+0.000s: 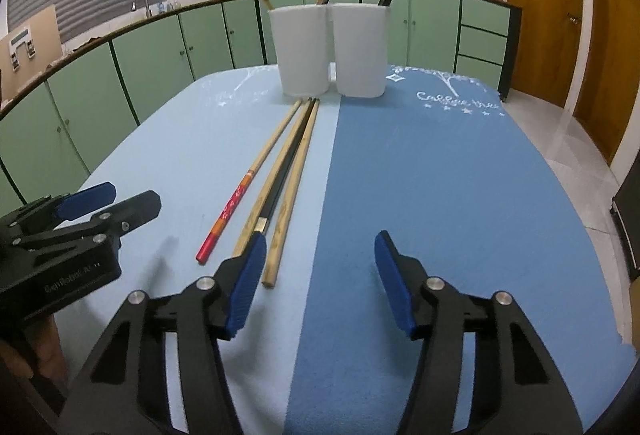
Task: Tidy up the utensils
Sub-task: 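Withdraw both tools from the holder back over the remaining chopsticks, then grasp a plain wooden chopstick with the right tool while the left tool grasps a red chopstick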
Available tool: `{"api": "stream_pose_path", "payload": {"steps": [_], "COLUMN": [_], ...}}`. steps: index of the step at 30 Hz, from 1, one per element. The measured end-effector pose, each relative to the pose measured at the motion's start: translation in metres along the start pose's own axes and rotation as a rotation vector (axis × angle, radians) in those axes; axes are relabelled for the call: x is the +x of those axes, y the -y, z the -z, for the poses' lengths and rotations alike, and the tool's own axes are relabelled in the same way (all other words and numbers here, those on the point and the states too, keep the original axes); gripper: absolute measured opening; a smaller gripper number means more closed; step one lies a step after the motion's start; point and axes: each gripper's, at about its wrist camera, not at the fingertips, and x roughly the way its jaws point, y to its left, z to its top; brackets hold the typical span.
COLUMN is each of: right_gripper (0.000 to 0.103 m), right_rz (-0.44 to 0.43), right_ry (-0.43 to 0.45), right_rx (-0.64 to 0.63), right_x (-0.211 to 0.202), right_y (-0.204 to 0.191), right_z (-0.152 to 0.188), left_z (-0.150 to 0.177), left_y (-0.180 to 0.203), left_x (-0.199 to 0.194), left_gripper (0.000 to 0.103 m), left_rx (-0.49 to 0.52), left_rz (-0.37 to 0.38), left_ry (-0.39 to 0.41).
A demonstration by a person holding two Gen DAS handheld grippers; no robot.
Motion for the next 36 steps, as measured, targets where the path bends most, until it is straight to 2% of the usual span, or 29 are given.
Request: {"api": "stream_pose_path", "payload": {"steps": [7,15,18,24,30,36], "right_gripper": [0.041,0.038,0.033,0.008,0.006,0.006], "right_rz": [-0.013,-0.002,0.006,-0.010,-0.026,0.029], "right_ry": [-0.038,-0.068,-0.072,-0.074,-0.072,-0.067], "right_rx": [-0.024,-0.049,-0.062,-0.058,-0.013,0.076], "right_x": [0.007,0.011,0.012,0.013,0.010,0.003], "right_y": [-0.006,-0.013,-0.015,-0.013,-0.004,0.026], "right_z": [0.002,0.002,0.002,0.002,0.000,-0.001], "left_z": [0.005,0.006,0.005,0.004,0.001,0.000], "left_y": [-0.008,-0.013,-0.013,-0.008,0.002,0.017], "left_x": [0.006,0.007,0.007,0.008,0.009,0.012], "left_gripper": [0.064,0.064,0.064,0.064,0.064,0.064], "left_rx": [-0.024,-0.033,-0.030,-0.024,-0.009,-0.003], "left_rz": [0.006,0.009,0.011,0.018,0.030,0.060], "left_ry": [-0.030,-0.038,-0.041,-0.041,-0.041,-0.053]}}
